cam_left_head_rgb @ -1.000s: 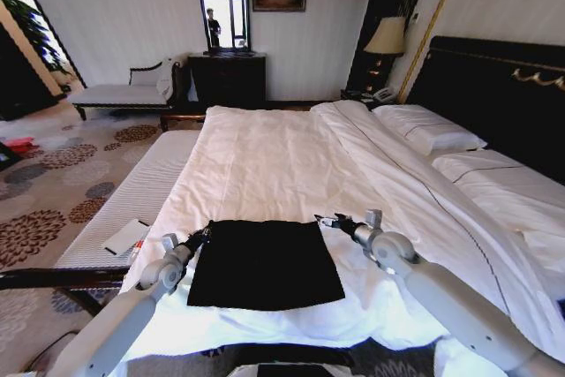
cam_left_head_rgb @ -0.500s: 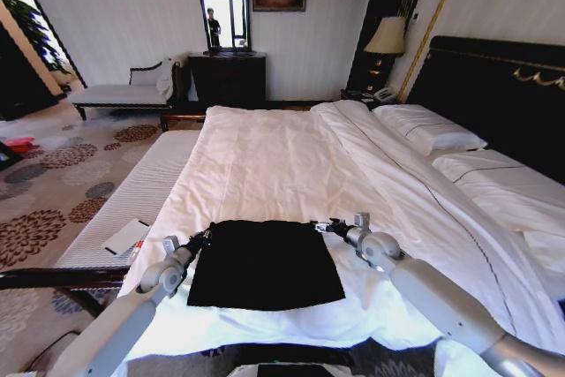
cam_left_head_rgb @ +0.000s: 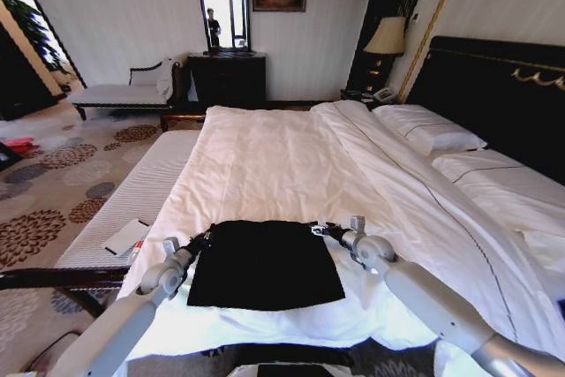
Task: Fold the clothes on the bed.
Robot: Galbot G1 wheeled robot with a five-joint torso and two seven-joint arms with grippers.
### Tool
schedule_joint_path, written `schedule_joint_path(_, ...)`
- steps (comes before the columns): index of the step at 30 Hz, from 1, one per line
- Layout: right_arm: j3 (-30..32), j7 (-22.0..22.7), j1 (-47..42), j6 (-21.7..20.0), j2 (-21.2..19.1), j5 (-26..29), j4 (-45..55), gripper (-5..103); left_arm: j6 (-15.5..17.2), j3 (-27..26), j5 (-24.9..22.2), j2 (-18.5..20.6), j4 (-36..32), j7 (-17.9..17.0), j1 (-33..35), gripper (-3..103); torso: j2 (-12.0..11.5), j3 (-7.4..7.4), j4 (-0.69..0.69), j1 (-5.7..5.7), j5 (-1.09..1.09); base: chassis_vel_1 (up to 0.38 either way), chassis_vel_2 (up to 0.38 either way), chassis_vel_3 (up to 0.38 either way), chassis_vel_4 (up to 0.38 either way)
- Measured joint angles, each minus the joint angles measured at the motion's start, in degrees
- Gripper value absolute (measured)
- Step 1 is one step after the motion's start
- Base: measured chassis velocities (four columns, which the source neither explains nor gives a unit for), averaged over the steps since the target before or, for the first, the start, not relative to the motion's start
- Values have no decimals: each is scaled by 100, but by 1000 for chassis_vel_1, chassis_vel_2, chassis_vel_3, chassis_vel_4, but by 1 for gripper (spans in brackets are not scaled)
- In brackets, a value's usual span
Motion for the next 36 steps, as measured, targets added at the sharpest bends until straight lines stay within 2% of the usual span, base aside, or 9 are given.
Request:
schedule_joint_path(4, -7, -9, -1, 29, 12, 13, -35, 91, 0, -10, -5, 10, -6, 3, -1, 2, 0, 0, 0, 0, 0, 0, 0, 0, 0)
schedule_joint_path(8, -31, -11, -20, 48, 11, 6, -9, 70, 0, -10, -12, -20, 35, 5, -43, 2, 0, 0, 0, 0, 0, 0, 0, 0, 0)
schedule_joint_path(10, -36, -11, -20, 49, 12, 5, 2, 70, 0, -10, -12, -41, 49, 5, -56, 2, 0, 0, 0, 0, 1, 0, 0, 0, 0)
schedule_joint_path(16, -66, -4, -15, 57, 23, -5, 35, 42, 0, -24, -43, -90, 93, 5, -115, 2, 0, 0, 0, 0, 0, 0, 0, 0, 0)
schedule_joint_path(17, -66, -4, -15, 57, 23, -5, 35, 42, 0, -24, -43, -90, 93, 5, -115, 2, 0, 0, 0, 0, 0, 0, 0, 0, 0)
schedule_joint_path(21, -69, 4, -13, 73, 7, -11, 45, 21, -1, -25, -52, -78, 107, 5, -124, 2, 0, 0, 0, 0, 0, 0, 0, 0, 0)
schedule_joint_path(23, -69, 4, -18, 75, 0, -12, 55, 21, -2, -27, -52, -78, 107, 5, -117, 2, 0, 0, 0, 0, 0, 0, 0, 0, 0)
schedule_joint_path(26, -69, 7, -36, 81, -20, -19, 78, 5, -3, -33, -52, -80, 90, 3, -90, 2, 0, 0, 0, 0, 0, 0, 0, 0, 0)
schedule_joint_path(36, 159, 195, -115, 318, 11, -30, 174, 0, -55, -103, -85, -59, -82, -67, -135, 2, 0, 0, 0, 0, 0, 0, 0, 0, 0)
